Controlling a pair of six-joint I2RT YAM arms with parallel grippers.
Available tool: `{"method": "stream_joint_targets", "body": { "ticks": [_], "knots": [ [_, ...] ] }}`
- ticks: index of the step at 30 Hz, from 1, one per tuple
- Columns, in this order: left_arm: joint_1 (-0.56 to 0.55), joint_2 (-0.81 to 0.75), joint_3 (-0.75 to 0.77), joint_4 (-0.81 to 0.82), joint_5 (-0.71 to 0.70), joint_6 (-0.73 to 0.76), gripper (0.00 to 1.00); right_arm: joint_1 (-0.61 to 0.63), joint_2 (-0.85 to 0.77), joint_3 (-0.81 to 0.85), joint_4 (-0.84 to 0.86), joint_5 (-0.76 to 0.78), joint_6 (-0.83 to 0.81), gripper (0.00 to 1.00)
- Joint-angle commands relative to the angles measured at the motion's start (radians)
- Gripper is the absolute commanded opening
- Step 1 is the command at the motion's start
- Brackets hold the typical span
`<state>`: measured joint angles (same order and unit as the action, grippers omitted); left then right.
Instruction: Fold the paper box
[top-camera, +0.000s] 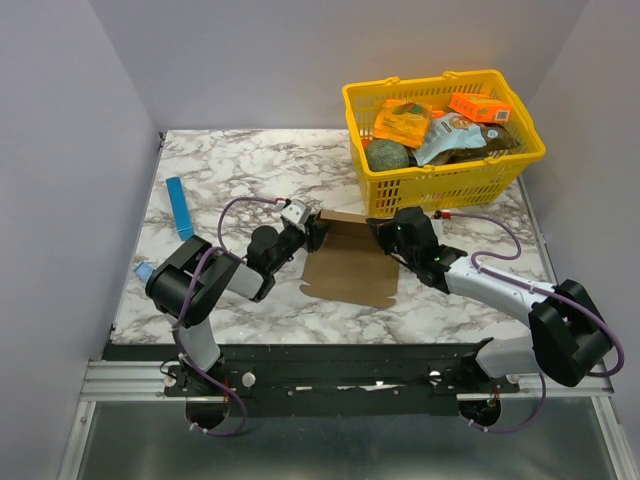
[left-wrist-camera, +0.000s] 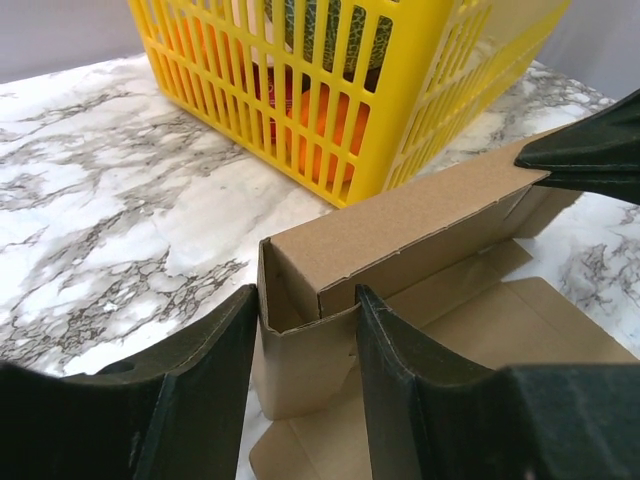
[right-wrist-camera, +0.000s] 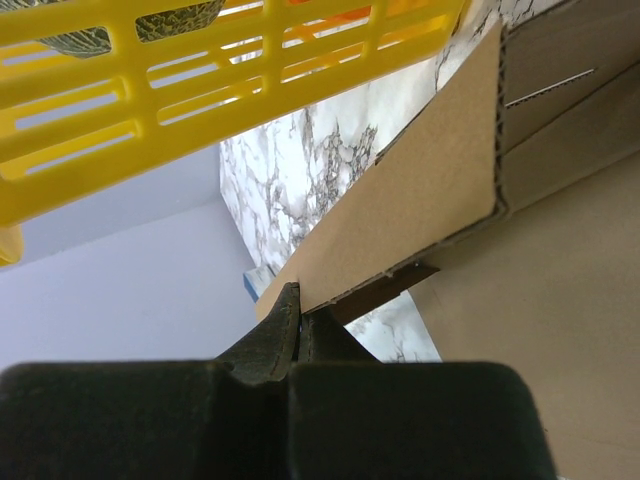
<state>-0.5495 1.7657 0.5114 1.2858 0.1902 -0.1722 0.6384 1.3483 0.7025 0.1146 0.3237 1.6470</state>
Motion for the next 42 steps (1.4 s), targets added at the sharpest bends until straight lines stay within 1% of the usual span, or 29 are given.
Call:
{"method": "stream_joint_targets", "body": {
  "ticks": [1, 5, 6, 8, 10, 13, 14, 15, 17, 18, 19, 21, 24, 25, 28, 32, 36, 40, 42],
  "knots": [
    [-0.03, 0.028, 0.027, -0.003, -0.107, 0.051, 0.45, 0.006, 0.04, -0.017, -0.142, -0.055, -0.038, 0.0],
    [-0.047, 0.026, 0.048, -0.046, -0.129, 0.034, 0.33, 0.006, 0.046, -0.015, -0.135, -0.064, -0.038, 0.01],
    [-0.053, 0.023, 0.053, -0.052, -0.146, 0.031, 0.27, 0.006, 0.046, -0.014, -0.135, -0.064, -0.038, 0.01],
    [-0.079, 0.021, 0.053, -0.056, -0.216, 0.031, 0.21, 0.006, 0.049, -0.012, -0.132, -0.067, -0.039, 0.01],
    [-0.095, 0.021, 0.053, -0.056, -0.26, 0.034, 0.19, 0.006, 0.051, -0.014, -0.13, -0.069, -0.039, 0.0],
    [-0.113, 0.024, 0.056, -0.06, -0.267, 0.019, 0.2, 0.006, 0.049, -0.015, -0.128, -0.068, -0.039, 0.01],
    [-0.116, 0.02, 0.053, -0.059, -0.256, 0.007, 0.22, 0.006, 0.049, -0.014, -0.127, -0.068, -0.039, 0.0],
    [-0.116, 0.015, 0.05, -0.059, -0.245, 0.0, 0.37, 0.006, 0.049, -0.014, -0.127, -0.069, -0.039, 0.01],
    [-0.116, -0.014, 0.032, -0.051, -0.206, -0.006, 0.62, 0.006, 0.049, -0.014, -0.127, -0.069, -0.039, 0.0],
    [-0.115, -0.026, 0.023, -0.049, -0.193, -0.003, 0.8, 0.006, 0.049, -0.014, -0.127, -0.068, -0.039, 0.01],
    [-0.116, -0.04, 0.015, -0.048, -0.192, 0.0, 0.87, 0.006, 0.048, -0.014, -0.127, -0.069, -0.039, 0.01],
    [-0.106, -0.083, -0.007, -0.071, -0.114, 0.008, 0.98, 0.006, 0.045, -0.015, -0.127, -0.068, -0.039, 0.01],
    [-0.087, -0.129, -0.024, -0.121, -0.046, 0.002, 0.99, 0.006, 0.038, -0.017, -0.124, -0.066, -0.041, 0.01],
    [-0.072, -0.138, -0.028, -0.132, -0.002, -0.003, 0.99, 0.006, 0.038, -0.017, -0.124, -0.067, -0.042, 0.01],
    [-0.035, -0.172, -0.045, -0.195, 0.073, -0.007, 0.99, 0.006, 0.034, -0.02, -0.124, -0.066, -0.044, 0.01],
    [0.0, -0.239, -0.073, -0.317, 0.149, 0.0, 0.99, 0.004, 0.028, -0.026, -0.124, -0.064, -0.044, 0.0],
    [0.017, -0.302, -0.103, -0.368, 0.176, 0.003, 0.99, 0.004, 0.022, -0.028, -0.124, -0.071, -0.046, 0.01],
    [0.04, -0.313, -0.111, -0.387, 0.172, -0.001, 0.99, 0.004, 0.018, -0.034, -0.124, -0.075, -0.044, 0.01],
    [0.049, -0.304, -0.114, -0.385, 0.157, -0.003, 0.95, 0.003, 0.015, -0.037, -0.124, -0.077, -0.042, 0.01]
  ]
}}
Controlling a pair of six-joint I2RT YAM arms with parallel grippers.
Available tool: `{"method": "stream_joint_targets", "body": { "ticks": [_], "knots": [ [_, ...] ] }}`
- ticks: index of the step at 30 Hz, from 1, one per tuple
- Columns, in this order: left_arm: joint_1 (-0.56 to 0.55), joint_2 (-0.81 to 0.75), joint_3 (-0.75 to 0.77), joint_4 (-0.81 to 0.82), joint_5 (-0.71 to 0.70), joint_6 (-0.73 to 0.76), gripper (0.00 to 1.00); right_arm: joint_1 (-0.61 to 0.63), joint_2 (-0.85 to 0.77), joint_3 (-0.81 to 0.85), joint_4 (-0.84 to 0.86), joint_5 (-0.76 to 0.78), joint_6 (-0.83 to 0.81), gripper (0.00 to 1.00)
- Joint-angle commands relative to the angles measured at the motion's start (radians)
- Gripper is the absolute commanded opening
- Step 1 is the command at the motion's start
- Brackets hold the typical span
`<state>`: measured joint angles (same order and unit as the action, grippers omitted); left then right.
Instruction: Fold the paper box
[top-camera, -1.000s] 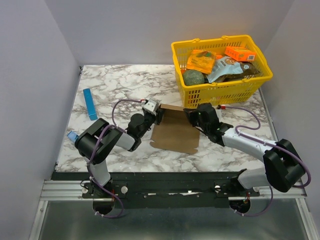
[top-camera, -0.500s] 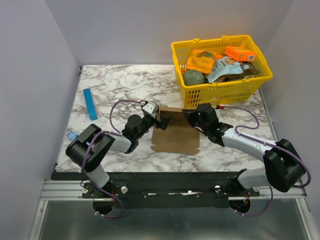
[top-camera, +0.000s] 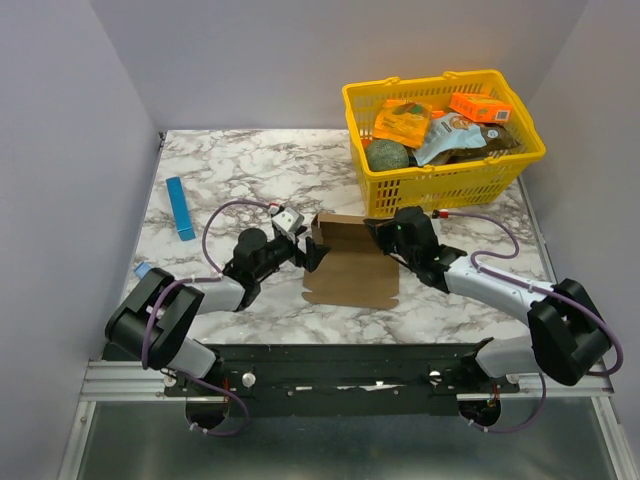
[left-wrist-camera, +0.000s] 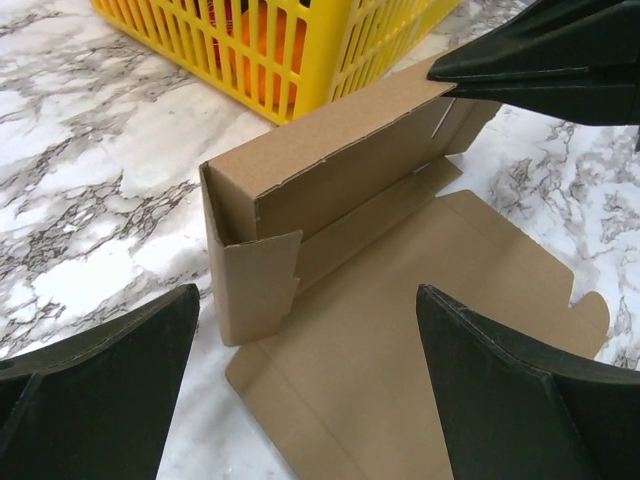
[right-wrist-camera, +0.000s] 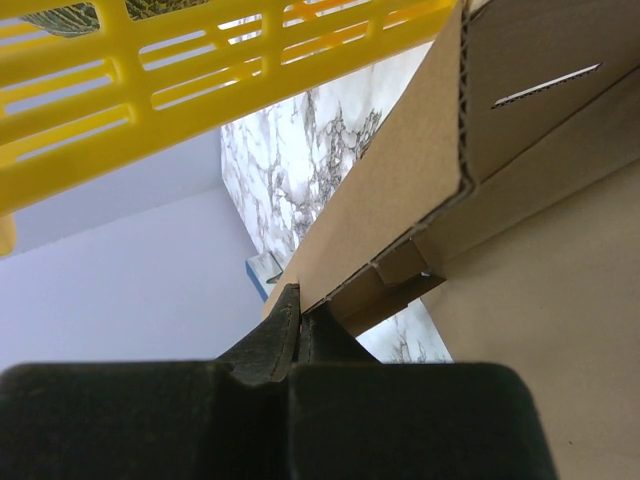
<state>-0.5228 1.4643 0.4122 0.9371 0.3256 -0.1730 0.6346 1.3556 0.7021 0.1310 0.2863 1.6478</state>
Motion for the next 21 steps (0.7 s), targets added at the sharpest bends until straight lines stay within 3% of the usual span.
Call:
{"method": "stream_joint_targets", "body": {
  "ticks": [1, 6, 10, 21],
  "knots": [
    [0.024, 0.001, -0.021, -0.026, 0.013, -0.013, 0.94, 0.007, 0.007, -0.038, -0.14, -0.041, -0.043, 0.0],
    [0.041, 0.019, -0.099, 0.121, -0.033, -0.045, 0.86, 0.005, -0.001, -0.046, -0.14, -0.042, -0.043, 0.0],
    [0.044, 0.051, -0.055, 0.086, -0.033, -0.039, 0.74, 0.005, 0.004, -0.047, -0.105, -0.047, -0.043, 0.01],
    [0.044, 0.143, 0.037, 0.112, -0.063, -0.003, 0.59, 0.005, 0.02, -0.046, -0.093, -0.061, -0.042, 0.01]
  ]
}}
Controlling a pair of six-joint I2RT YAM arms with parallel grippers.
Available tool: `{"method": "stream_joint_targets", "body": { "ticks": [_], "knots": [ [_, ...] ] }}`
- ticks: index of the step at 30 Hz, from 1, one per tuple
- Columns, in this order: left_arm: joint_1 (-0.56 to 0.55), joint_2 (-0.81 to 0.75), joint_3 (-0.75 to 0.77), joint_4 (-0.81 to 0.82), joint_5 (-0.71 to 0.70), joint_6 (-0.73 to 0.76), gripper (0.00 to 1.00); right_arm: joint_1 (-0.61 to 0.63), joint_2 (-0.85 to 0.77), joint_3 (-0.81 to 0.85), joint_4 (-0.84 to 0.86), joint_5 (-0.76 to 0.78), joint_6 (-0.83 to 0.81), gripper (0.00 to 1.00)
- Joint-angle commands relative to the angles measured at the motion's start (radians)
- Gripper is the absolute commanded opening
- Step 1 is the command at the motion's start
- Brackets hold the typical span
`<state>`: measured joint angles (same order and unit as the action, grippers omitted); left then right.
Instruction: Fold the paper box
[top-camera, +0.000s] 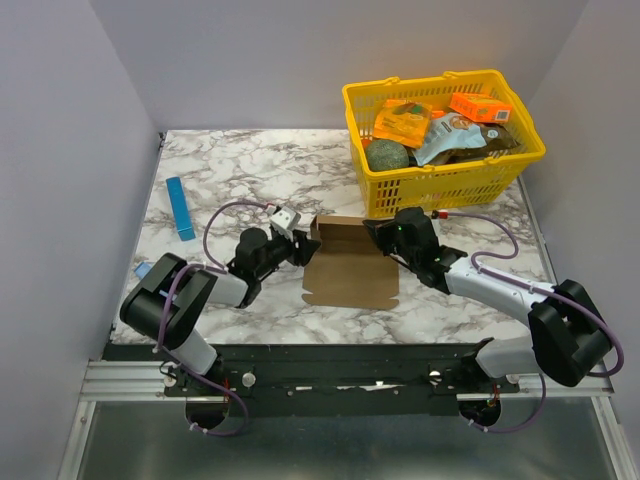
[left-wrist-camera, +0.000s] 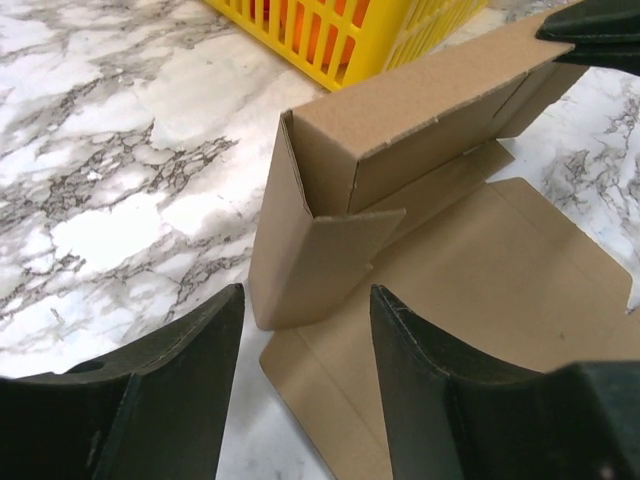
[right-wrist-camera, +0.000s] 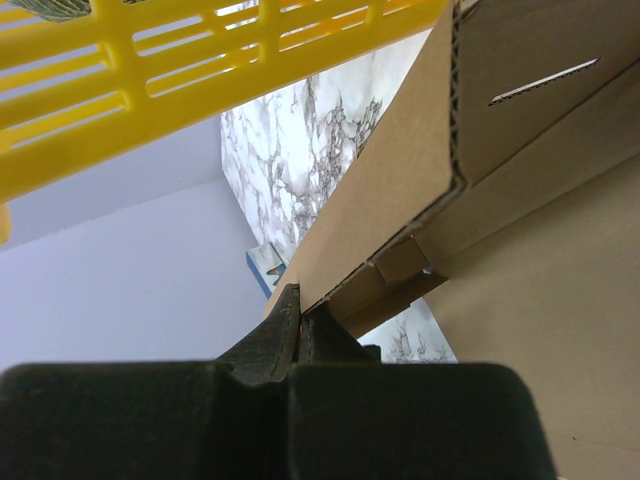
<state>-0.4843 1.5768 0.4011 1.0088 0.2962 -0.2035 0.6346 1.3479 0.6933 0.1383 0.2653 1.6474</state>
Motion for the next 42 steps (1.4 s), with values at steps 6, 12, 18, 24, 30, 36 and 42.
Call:
{"method": "stream_joint_targets", "body": {
  "ticks": [6, 12, 18, 24, 30, 36, 42],
  "knots": [
    [0.006, 0.063, 0.094, 0.031, -0.042, 0.049, 0.52, 0.005, 0.037, -0.035, -0.094, -0.047, -0.041, 0.01],
    [-0.005, 0.072, 0.107, 0.037, -0.078, 0.052, 0.45, 0.005, 0.043, -0.034, -0.088, -0.054, -0.043, 0.01],
    [-0.046, 0.097, 0.12, 0.047, -0.13, 0.056, 0.43, 0.004, 0.057, -0.031, -0.083, -0.063, -0.043, 0.01],
    [-0.076, 0.114, 0.134, 0.051, -0.216, 0.053, 0.43, 0.005, 0.062, -0.029, -0.08, -0.066, -0.043, 0.01],
    [-0.099, 0.127, 0.159, 0.051, -0.287, 0.05, 0.4, 0.005, 0.071, -0.023, -0.077, -0.074, -0.046, 0.01],
    [-0.129, 0.156, 0.188, 0.05, -0.385, 0.038, 0.28, 0.005, 0.074, -0.021, -0.074, -0.078, -0.047, 0.0],
    [-0.155, 0.172, 0.206, 0.067, -0.448, 0.019, 0.21, 0.005, 0.08, -0.021, -0.071, -0.081, -0.047, 0.0]
  ]
}}
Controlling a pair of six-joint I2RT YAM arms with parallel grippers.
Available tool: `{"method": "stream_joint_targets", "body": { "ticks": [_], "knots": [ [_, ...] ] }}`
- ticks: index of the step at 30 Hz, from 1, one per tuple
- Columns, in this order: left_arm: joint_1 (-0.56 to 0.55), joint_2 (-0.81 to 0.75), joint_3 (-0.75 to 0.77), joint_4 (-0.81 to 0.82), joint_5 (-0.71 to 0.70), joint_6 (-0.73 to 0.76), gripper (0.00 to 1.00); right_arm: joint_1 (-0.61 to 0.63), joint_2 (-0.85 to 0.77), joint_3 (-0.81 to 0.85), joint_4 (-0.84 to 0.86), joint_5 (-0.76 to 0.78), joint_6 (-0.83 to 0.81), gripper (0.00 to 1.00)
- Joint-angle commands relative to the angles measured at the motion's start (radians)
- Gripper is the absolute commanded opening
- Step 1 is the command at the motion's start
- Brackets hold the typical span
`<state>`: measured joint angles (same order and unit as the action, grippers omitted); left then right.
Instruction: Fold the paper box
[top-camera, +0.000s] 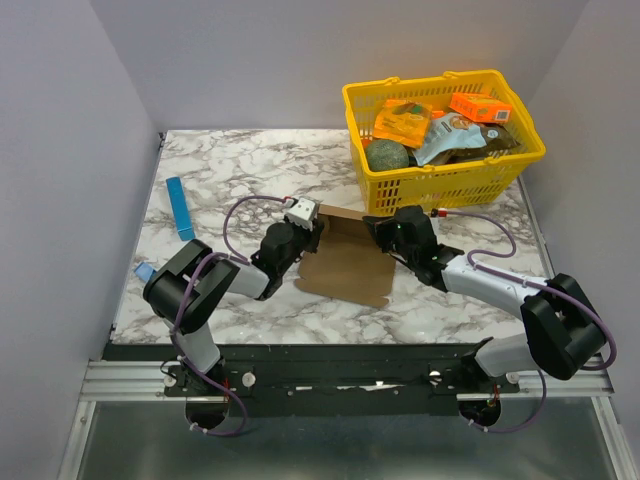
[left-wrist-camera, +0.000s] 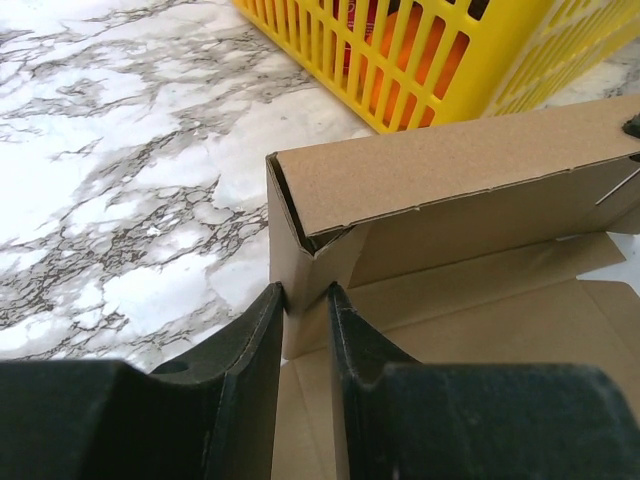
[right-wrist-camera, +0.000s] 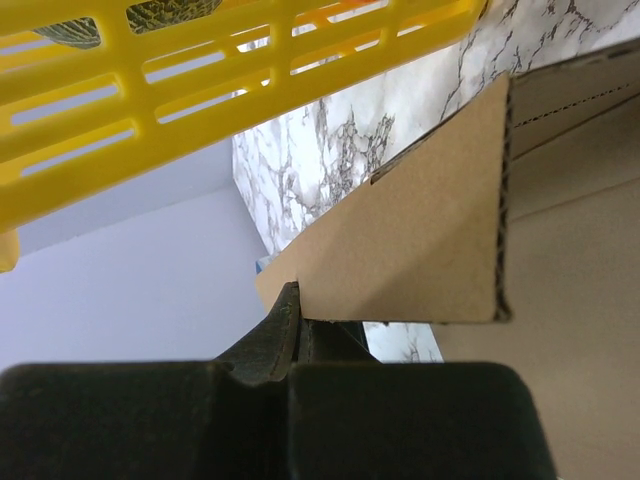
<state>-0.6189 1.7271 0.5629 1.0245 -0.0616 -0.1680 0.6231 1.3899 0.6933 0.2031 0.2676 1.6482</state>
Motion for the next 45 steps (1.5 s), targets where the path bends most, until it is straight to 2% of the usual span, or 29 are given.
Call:
{"method": "stream_joint_targets", "body": {
  "ticks": [1, 5, 7, 14, 16, 21, 28, 31, 34, 39, 45],
  "knots": [
    [-0.031, 0.023, 0.049, 0.049, -0.102, -0.018, 0.19, 0.017, 0.04, -0.021, -0.136, -0.085, -0.047, 0.01],
    [-0.064, 0.034, 0.06, 0.051, -0.196, -0.019, 0.07, 0.017, 0.04, -0.025, -0.134, -0.085, -0.044, 0.0],
    [-0.085, 0.046, 0.072, 0.04, -0.312, -0.011, 0.0, 0.017, 0.038, -0.026, -0.134, -0.082, -0.044, 0.0],
    [-0.133, 0.058, 0.083, 0.008, -0.619, -0.024, 0.0, 0.017, 0.024, -0.038, -0.134, -0.076, -0.037, 0.0],
    [-0.133, 0.055, 0.074, 0.011, -0.653, -0.022, 0.0, 0.017, 0.021, -0.041, -0.134, -0.071, -0.037, 0.01],
    [-0.136, 0.063, 0.058, 0.063, -0.548, 0.01, 0.04, 0.015, 0.029, -0.038, -0.134, -0.082, -0.037, 0.01],
    [-0.134, 0.078, 0.058, 0.101, -0.503, 0.019, 0.33, 0.017, 0.026, -0.043, -0.131, -0.08, -0.037, 0.01],
    [-0.133, 0.083, 0.063, 0.108, -0.497, 0.024, 0.4, 0.017, 0.026, -0.043, -0.131, -0.08, -0.039, 0.01],
    [-0.131, 0.091, 0.063, 0.123, -0.491, 0.03, 0.43, 0.018, 0.024, -0.043, -0.128, -0.08, -0.039, 0.01],
    [-0.125, 0.107, 0.065, 0.143, -0.468, 0.024, 0.44, 0.017, 0.023, -0.044, -0.128, -0.08, -0.039, 0.0],
    [-0.111, 0.117, 0.057, 0.163, -0.441, 0.013, 0.23, 0.017, 0.02, -0.046, -0.126, -0.08, -0.039, 0.01]
  ]
}}
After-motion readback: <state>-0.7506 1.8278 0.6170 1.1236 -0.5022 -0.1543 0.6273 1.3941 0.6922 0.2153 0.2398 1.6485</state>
